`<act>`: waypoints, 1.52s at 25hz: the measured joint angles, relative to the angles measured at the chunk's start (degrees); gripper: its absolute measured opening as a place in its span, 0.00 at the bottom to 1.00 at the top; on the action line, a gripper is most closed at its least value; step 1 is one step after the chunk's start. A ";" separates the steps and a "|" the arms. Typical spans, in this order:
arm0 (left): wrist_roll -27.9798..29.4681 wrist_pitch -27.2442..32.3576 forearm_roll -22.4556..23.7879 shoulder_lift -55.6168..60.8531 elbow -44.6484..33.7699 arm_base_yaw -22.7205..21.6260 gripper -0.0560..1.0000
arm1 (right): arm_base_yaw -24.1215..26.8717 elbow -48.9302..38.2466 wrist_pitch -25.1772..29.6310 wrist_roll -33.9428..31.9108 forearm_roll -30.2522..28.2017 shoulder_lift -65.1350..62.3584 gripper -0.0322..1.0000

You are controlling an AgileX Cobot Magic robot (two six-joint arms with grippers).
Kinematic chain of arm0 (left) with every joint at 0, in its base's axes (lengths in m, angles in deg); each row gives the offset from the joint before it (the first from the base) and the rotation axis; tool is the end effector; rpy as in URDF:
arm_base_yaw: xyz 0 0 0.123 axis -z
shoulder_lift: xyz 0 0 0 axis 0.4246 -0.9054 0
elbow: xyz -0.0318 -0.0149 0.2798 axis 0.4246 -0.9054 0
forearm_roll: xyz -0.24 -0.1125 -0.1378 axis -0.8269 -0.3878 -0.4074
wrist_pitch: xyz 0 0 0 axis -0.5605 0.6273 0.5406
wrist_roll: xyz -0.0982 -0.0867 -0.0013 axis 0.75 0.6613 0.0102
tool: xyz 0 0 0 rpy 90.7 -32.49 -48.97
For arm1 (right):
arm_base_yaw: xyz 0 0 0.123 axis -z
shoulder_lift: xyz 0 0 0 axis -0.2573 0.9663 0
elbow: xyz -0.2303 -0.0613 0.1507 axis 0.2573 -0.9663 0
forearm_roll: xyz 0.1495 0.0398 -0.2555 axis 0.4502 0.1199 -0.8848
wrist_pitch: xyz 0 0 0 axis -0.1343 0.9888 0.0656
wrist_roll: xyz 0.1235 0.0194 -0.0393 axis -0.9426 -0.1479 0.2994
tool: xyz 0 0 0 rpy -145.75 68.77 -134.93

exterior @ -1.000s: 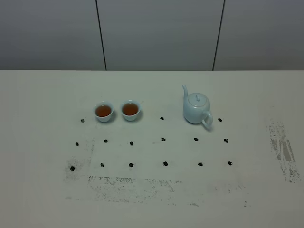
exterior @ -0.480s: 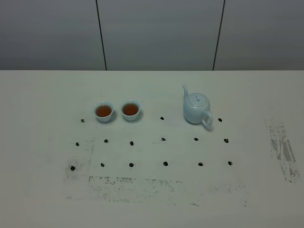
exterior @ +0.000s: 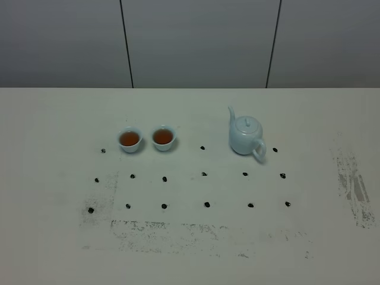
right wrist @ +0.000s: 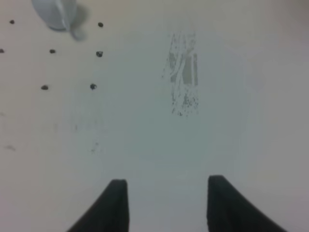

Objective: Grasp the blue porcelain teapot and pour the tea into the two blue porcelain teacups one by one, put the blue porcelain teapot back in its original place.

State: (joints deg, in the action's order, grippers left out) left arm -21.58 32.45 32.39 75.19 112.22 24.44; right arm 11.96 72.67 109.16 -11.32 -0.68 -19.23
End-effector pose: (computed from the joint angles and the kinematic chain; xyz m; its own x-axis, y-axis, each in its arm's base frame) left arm 0.0798 -0.0068 0.2675 -0.4896 -0.0948 -0.8668 -0.0037 0.9943 -0.1067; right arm 0.0822 0.0195 0.2765 -0.5580 -0.0584 -0.8278 -0.1637 0.9857 0.0409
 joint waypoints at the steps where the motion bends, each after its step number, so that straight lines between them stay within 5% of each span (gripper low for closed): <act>1: 0.00 0.00 0.00 0.00 0.00 0.00 0.32 | 0.00 0.00 -0.08 0.00 0.00 -0.61 0.38; 38: 0.00 0.00 0.00 0.00 0.00 0.00 0.32 | 0.00 0.00 -0.13 0.04 0.00 -5.60 0.38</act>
State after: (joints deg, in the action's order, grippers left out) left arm -21.58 32.45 32.39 75.19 112.22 24.44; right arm 11.96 72.67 109.03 -11.28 -0.68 -24.83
